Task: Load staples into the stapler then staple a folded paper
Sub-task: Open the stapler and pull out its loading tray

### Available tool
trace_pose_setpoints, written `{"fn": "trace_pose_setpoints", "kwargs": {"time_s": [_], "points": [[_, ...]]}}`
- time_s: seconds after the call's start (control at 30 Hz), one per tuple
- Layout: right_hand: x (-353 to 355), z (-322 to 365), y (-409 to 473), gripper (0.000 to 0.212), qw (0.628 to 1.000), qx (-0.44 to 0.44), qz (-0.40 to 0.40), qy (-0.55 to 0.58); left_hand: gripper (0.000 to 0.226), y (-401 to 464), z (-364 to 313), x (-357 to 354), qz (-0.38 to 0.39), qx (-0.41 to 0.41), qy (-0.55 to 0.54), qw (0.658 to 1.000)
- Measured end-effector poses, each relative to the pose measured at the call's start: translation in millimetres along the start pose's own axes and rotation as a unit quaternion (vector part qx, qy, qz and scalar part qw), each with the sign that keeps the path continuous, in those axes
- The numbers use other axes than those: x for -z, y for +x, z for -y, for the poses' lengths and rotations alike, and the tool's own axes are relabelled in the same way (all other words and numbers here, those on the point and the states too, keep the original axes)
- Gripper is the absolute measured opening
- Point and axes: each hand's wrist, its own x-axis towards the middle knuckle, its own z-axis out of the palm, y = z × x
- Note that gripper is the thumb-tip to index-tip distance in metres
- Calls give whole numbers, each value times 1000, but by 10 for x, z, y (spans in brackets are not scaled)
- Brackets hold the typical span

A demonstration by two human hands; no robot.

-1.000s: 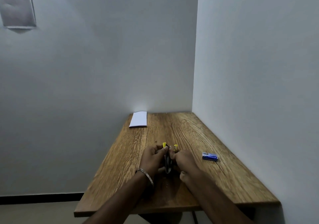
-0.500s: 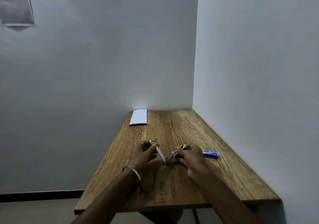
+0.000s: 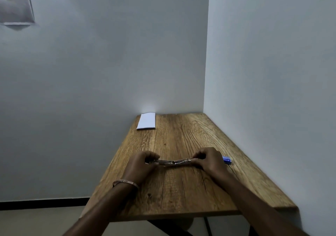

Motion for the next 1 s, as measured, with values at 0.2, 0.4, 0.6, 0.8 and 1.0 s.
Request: {"fn": "trace_pose_setpoints", "kwargs": {"time_s": [0.2,0.4,0.6,0.8,1.0], "points": [[-23,-3,16,10,999,11,21,-30,21,26,71,-6,45,-18,89,995],[-6,-26,4,19,998,28,63,14,26,99,-126,-58,52,-92,110,988],[-26,-52,-39,40,993,58,80,58,25,187,-384,-393,101,-193,153,964],[-37,-82,-17,42,994,55,75,54,34,259,-375,-439,126,-230,207,943],[-37,-86,-12,41,995,55,63,51,30,304,-374,-397,130,-270,233,925]]}}
